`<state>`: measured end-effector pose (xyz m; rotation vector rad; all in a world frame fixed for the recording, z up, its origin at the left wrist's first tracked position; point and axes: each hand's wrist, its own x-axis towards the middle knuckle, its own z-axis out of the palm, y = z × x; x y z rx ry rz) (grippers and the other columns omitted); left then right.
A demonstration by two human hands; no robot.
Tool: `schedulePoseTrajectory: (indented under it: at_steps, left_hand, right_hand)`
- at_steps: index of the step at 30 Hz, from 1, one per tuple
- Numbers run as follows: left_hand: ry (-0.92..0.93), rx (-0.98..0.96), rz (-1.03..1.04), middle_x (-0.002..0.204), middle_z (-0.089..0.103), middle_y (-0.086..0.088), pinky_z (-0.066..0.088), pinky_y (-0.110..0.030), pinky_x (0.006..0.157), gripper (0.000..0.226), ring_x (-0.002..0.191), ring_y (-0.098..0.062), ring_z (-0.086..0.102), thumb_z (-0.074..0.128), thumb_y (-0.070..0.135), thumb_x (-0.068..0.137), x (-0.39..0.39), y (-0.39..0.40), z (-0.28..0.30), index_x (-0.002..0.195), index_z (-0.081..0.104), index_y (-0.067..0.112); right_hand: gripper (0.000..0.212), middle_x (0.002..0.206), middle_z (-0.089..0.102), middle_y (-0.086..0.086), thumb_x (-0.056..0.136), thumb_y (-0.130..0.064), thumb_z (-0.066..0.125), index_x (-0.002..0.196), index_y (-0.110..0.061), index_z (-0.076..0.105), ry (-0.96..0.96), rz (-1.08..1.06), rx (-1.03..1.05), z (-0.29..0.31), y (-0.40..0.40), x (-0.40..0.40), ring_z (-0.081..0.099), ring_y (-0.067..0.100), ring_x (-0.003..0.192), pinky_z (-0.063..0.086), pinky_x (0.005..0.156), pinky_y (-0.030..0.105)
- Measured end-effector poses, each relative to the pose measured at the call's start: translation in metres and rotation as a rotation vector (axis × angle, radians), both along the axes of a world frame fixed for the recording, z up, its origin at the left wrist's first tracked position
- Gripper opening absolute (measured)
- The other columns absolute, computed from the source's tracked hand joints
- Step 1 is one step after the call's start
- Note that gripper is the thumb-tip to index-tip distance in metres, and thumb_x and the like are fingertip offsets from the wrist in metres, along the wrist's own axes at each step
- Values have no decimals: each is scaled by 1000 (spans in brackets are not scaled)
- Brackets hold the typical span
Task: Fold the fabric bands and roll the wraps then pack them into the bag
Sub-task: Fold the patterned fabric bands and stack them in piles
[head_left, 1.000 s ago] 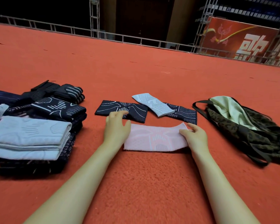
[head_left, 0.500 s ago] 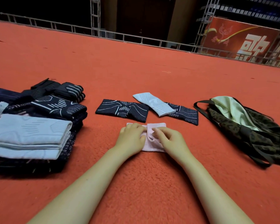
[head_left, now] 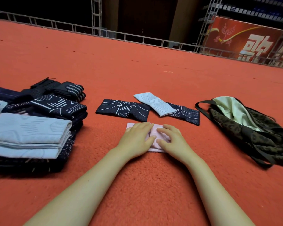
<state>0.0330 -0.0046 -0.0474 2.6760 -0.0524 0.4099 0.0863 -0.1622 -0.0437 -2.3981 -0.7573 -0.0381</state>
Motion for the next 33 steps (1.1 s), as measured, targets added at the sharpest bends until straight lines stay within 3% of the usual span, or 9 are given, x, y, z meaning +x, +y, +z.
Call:
schedulePoseTrajectory:
  at_steps: [6, 15, 19, 21, 24, 26, 28, 30, 33]
  left_hand:
    - [91, 78, -11, 152, 29, 7, 16, -34, 114, 53, 140, -14, 21, 42, 40, 95, 0, 2, -1, 145, 32, 25]
    - [-34, -88, -30, 133, 43, 4, 26, -30, 108, 52, 128, -15, 28, 58, 36, 87, 2, 3, -1, 136, 48, 22]
    - [-28, -374, -83, 110, 59, 1, 42, -28, 97, 49, 104, -14, 51, 67, 23, 80, 4, -5, 2, 128, 56, 22]
    - [27, -595, -101, 106, 65, 1, 48, -17, 85, 40, 94, -8, 61, 60, 17, 85, 2, -12, 5, 124, 56, 23]
    - [139, -1198, -97, 94, 67, -3, 51, -13, 66, 17, 76, -5, 66, 44, 20, 97, 0, -22, 15, 106, 59, 21]
    - [182, -1455, -52, 94, 67, -11, 56, -25, 70, 31, 77, -16, 67, 39, 35, 98, 3, -22, 16, 108, 58, 14]
    - [168, -1293, 27, 117, 63, -12, 47, -31, 91, 44, 101, -21, 61, 40, 44, 93, 5, -18, 15, 120, 56, 13]
    - [80, -862, 132, 132, 53, -7, 35, -25, 95, 42, 119, -21, 49, 44, 31, 94, 5, -7, 13, 134, 45, 17]
    - [83, -269, 178, 139, 42, -9, 30, -34, 106, 58, 129, -27, 33, 47, 23, 90, 4, 13, 9, 145, 27, 20]
  right_hand:
    - [43, 137, 44, 10, 84, -5, 58, 127, -9, 57, 12, -122, 111, -2, 1, 2, 39, 21, 130, 26, 109, 24]
    - [35, 105, 68, 2, 84, 1, 58, 116, -12, 63, 269, -196, 670, 13, 3, -5, 62, 7, 87, 47, 69, 7]
    - [32, 106, 71, 11, 82, -14, 62, 114, -10, 65, 423, -111, 908, 22, 4, -13, 67, 21, 96, 53, 84, 29]
    - [26, 106, 68, 23, 91, -11, 54, 113, -2, 63, 562, -51, 1008, 25, 5, -16, 66, 34, 94, 51, 83, 40]
    - [25, 104, 70, 18, 89, -2, 53, 107, -8, 69, 483, -23, 833, 22, 6, -19, 64, 26, 88, 50, 80, 32]
    - [29, 106, 68, 7, 84, 1, 58, 102, -17, 72, 280, -24, 564, 19, 7, -21, 63, 18, 95, 47, 82, 19]
    - [33, 107, 60, 1, 82, 0, 61, 100, -26, 69, 168, -11, 401, 15, 9, -21, 56, 14, 102, 42, 88, 15]
    - [36, 109, 53, -2, 81, -4, 65, 107, -29, 64, 169, -6, 357, 11, 11, -22, 53, 13, 106, 41, 95, 22]
    - [54, 119, 50, 2, 81, -15, 70, 131, -21, 50, 239, -108, 327, 9, 14, -21, 54, 11, 99, 43, 89, 23]
